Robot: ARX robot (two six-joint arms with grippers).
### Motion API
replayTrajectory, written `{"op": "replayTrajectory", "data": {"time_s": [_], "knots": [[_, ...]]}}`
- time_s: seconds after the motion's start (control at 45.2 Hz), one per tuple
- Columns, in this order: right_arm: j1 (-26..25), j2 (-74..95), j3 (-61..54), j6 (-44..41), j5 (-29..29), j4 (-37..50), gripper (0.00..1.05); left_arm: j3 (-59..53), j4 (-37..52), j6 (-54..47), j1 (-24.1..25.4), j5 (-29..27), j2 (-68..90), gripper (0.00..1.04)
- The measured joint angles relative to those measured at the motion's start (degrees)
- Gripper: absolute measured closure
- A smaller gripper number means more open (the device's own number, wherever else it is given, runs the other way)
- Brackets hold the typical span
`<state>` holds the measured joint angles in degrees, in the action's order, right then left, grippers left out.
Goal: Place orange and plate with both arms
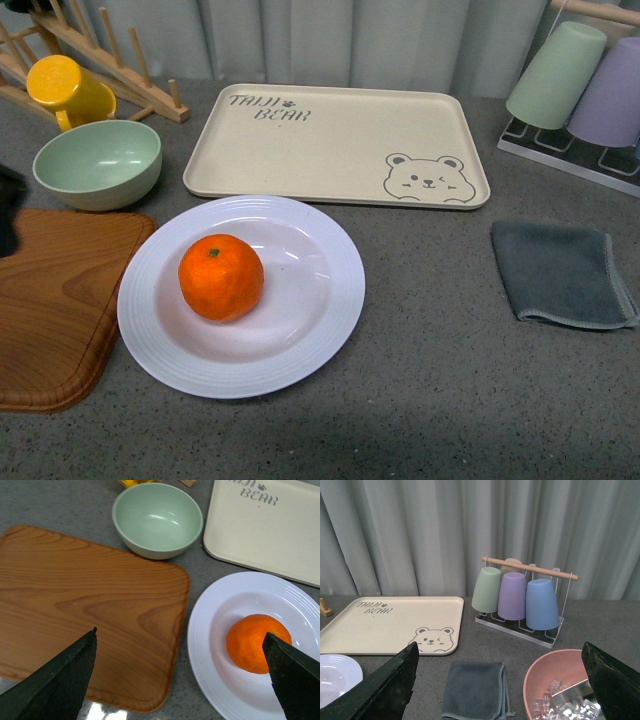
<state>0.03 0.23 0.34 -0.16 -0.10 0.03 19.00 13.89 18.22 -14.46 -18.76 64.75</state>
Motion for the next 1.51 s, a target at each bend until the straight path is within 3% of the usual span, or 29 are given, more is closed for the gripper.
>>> {"op": "replayTrajectory", "data": {"time_s": [0.155,0.221,0.332,0.376,0.487,0.531,0.598,0.73,1.505], "knots": [[0.0,0.0,0.0,0.0,0.0,0.0,0.09,-2.6,-8.8,-1.2,3.2,-1.2,-15.0,0.07],[0.0,0.0,0.0,0.0,0.0,0.0,0.09,-4.1,-5.2,-3.1,4.5,1.0,-16.8,0.10],[0.0,0.0,0.0,0.0,0.0,0.0,0.09,-13.2,18.9,-12.0,7.1,11.3,-17.6,0.29],[0.0,0.0,0.0,0.0,0.0,0.0,0.09,-14.7,23.2,-13.6,7.5,12.4,-18.8,0.36],[0.0,0.0,0.0,0.0,0.0,0.0,0.09,-15.7,25.2,-16.3,9.0,13.6,-22.6,0.56],[0.0,0.0,0.0,0.0,0.0,0.0,0.09,-16.8,26.6,-16.7,11.0,16.6,-23.1,0.63],[0.0,0.0,0.0,0.0,0.0,0.0,0.09,-17.8,24.6,-17.1,13.6,18.4,-24.6,0.78],[0.0,0.0,0.0,0.0,0.0,0.0,0.09,-17.9,20.2,-17.4,14.3,18.6,-30.0,1.01],[0.0,0.0,0.0,0.0,0.0,0.0,0.09,-17.9,0.3,-17.8,14.3,18.6,-50.8,1.01]]}}
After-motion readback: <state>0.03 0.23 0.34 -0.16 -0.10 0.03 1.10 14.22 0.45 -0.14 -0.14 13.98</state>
